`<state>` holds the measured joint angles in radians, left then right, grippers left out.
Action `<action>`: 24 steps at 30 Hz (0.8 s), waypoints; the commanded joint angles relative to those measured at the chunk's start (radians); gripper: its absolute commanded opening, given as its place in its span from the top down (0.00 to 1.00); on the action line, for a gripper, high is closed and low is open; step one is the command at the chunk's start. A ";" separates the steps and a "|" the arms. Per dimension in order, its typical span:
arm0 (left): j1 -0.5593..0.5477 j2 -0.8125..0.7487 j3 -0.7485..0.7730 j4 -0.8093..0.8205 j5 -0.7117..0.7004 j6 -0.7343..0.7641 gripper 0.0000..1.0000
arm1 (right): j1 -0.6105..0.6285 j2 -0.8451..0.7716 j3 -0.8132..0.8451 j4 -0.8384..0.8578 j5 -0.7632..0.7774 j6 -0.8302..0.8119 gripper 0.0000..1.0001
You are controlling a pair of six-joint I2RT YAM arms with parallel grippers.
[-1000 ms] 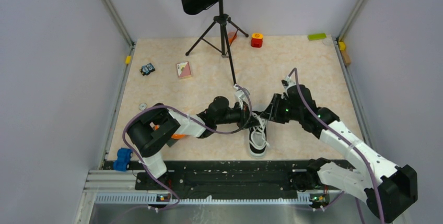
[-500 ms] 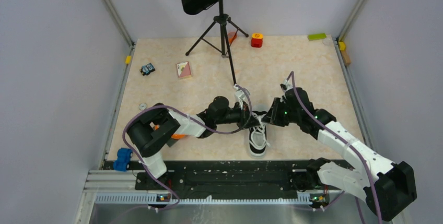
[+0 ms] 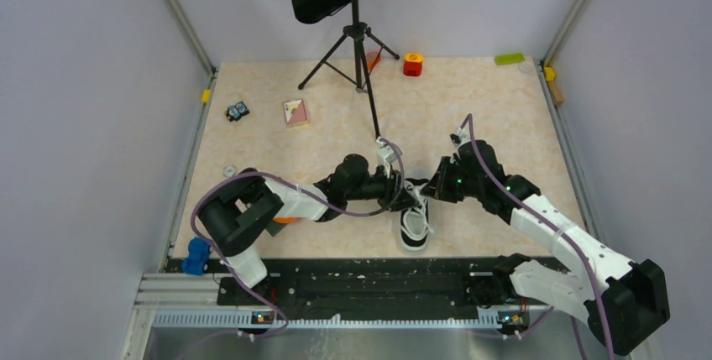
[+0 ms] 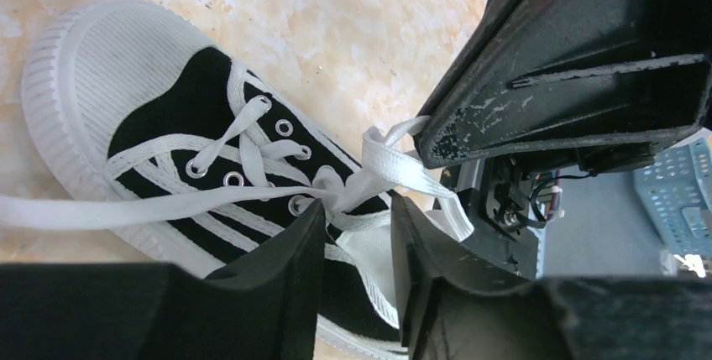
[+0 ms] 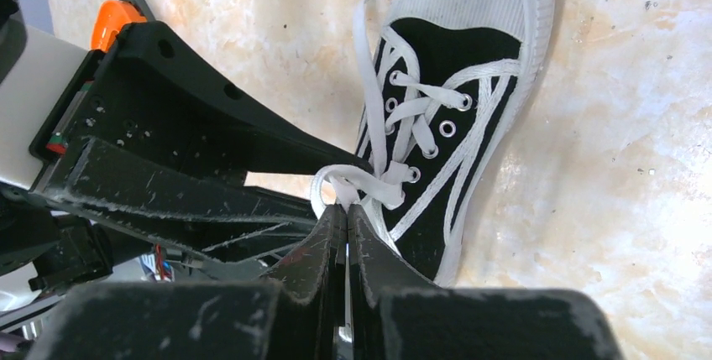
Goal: Tie the shoes
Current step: Cross the shoelace with the shoelace.
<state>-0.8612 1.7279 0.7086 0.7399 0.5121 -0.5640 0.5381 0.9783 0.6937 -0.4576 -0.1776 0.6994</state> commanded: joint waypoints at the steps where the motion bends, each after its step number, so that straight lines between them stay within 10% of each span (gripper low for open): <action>1: 0.005 -0.082 0.011 -0.088 -0.014 0.046 0.58 | -0.008 -0.008 0.020 0.012 0.014 -0.013 1.00; 8: 0.006 -0.128 0.003 -0.155 -0.044 0.052 0.34 | -0.009 -0.006 0.020 0.012 0.011 -0.015 1.00; 24: 0.199 -0.219 0.007 -0.375 -0.010 -0.072 0.53 | -0.008 -0.012 0.036 -0.007 0.032 -0.030 1.00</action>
<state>-0.7151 1.5127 0.7086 0.3889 0.5045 -0.5602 0.5381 0.9783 0.6937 -0.4774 -0.1577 0.6827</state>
